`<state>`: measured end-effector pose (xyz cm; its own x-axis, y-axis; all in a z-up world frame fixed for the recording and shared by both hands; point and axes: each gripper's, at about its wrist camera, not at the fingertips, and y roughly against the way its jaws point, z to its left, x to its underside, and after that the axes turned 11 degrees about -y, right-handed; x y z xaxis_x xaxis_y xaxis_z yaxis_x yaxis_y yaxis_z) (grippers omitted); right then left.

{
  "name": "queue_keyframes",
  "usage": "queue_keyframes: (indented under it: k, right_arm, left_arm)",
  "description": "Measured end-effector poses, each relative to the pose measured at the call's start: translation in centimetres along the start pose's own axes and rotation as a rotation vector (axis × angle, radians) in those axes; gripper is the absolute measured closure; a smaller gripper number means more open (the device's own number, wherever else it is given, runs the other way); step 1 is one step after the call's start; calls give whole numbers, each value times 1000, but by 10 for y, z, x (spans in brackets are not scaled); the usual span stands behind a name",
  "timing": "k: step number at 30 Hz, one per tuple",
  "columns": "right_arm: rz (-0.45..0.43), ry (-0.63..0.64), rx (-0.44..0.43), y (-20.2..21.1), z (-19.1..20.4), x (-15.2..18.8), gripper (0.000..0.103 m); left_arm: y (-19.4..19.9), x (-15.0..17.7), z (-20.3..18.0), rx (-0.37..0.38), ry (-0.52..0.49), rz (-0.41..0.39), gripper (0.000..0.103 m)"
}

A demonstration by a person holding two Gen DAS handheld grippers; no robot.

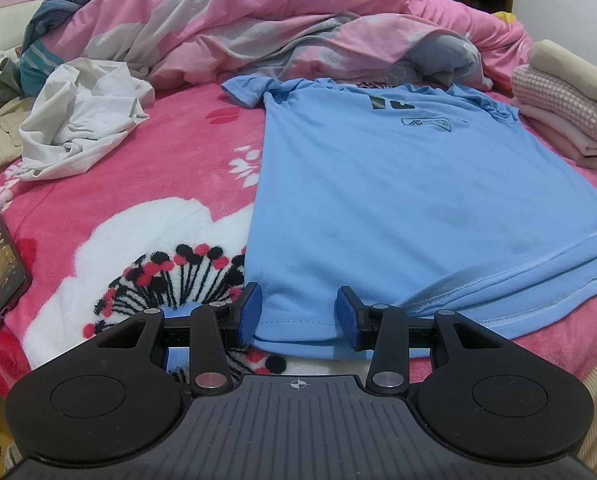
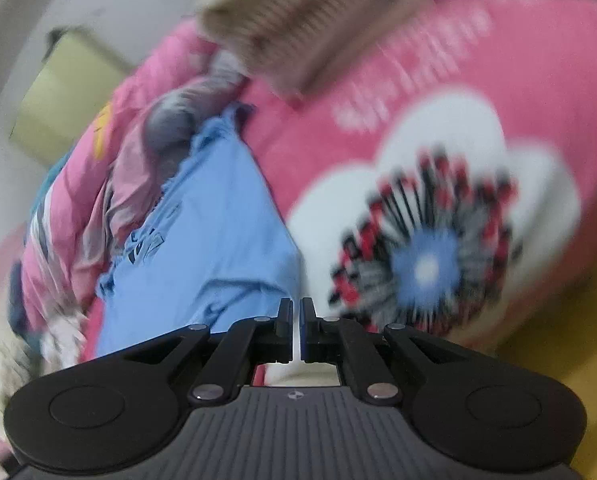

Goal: Fold clothes

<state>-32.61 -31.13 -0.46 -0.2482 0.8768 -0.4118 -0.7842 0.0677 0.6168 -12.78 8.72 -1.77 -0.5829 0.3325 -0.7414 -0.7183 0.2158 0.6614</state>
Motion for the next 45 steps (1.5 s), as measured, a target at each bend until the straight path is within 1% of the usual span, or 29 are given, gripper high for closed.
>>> queue_keyframes:
  k: [2, 3, 4, 7, 10, 13, 15, 17, 19, 22, 30, 39, 45]
  right_arm:
    - [-37, 149, 29, 0, 22, 3, 85]
    - [-56, 229, 46, 0, 33, 6, 76]
    - [-75, 323, 66, -3, 46, 10, 75]
    - [-134, 619, 116, -12, 77, 29, 75]
    - [-123, 882, 130, -28, 98, 47, 75]
    - [-72, 1001, 137, -43, 105, 55, 76]
    - [-53, 1029, 144, -49, 105, 55, 77]
    - [-53, 1016, 137, -51, 103, 53, 80]
    - [-52, 1004, 129, -53, 100, 50, 103]
    - [-55, 986, 118, -54, 97, 47, 103]
    - [-164, 945, 86, -15, 79, 55, 103]
    - [-174, 888, 82, -14, 55, 63, 103]
    - [-173, 851, 127, -11, 39, 65, 102]
  left_arm:
    - [0, 0, 0, 0, -1, 0, 62]
    - [0, 0, 0, -1, -1, 1, 62]
    - [0, 0, 0, -1, -2, 1, 62]
    - [-1, 0, 0, -2, -5, 2, 62]
    - [-1, 0, -1, -3, -8, 2, 62]
    - [-1, 0, -1, -5, -9, 3, 62]
    - [-1, 0, -1, -7, -11, 4, 62]
    - [-1, 0, -2, -10, -13, 5, 62]
    - [-1, 0, -2, -11, -14, 6, 62]
    - [-1, 0, -3, -13, -14, 6, 62]
    - [-1, -1, -4, -19, -12, 10, 62]
    - [0, -1, -5, -24, -11, 14, 62]
    - [0, -1, -4, -24, -11, 15, 62]
